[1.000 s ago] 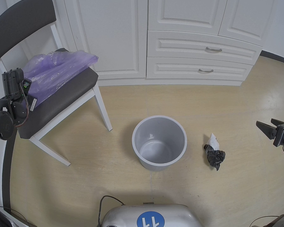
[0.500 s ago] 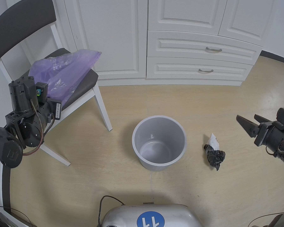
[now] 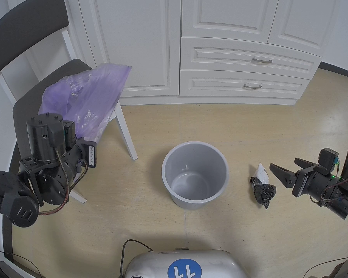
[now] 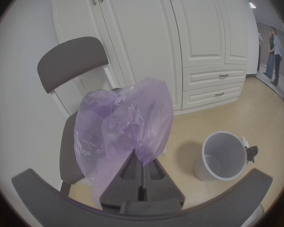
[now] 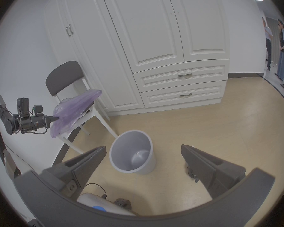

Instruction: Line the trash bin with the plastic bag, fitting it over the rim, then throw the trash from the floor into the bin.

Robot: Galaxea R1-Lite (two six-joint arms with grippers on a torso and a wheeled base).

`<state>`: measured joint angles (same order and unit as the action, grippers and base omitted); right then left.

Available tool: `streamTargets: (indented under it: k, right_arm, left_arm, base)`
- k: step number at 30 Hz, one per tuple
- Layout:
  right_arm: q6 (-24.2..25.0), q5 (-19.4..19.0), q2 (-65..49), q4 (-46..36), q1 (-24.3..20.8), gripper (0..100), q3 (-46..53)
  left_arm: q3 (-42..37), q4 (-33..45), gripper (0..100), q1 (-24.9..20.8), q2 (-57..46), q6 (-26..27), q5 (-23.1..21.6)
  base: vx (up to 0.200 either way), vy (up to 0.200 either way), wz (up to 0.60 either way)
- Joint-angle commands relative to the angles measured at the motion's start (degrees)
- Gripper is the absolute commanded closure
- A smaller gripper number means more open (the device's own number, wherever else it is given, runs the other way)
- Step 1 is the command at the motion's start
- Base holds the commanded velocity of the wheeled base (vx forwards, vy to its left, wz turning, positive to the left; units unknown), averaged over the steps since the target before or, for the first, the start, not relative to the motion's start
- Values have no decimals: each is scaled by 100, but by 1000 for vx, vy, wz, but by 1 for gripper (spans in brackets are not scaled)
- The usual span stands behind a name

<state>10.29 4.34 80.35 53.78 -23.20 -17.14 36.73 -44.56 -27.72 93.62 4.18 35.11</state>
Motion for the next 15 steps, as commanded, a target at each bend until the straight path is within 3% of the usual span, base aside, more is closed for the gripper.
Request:
streamTargets:
  k: [1, 5, 11, 15]
  right_arm:
    - [8, 5, 51, -8, -203, 0, 9]
    - [8, 137, 25, -35, -352, 0, 26]
    - [-45, 296, 51, -105, -756, 0, -281]
    - [-150, 225, 869, -158, -985, 0, -879]
  left_arm:
    - [-201, 0, 100, -506, -72, -480, 5]
    - [-307, 202, 100, -902, -257, -682, 22]
    - [-289, 650, 100, -1069, -652, -673, 22]
    - [-316, 949, 100, -1288, -951, -691, 22]
  base:
    - [0, 0, 0]
    - [0, 0, 0]
    - [0, 0, 0]
    - [0, 0, 0]
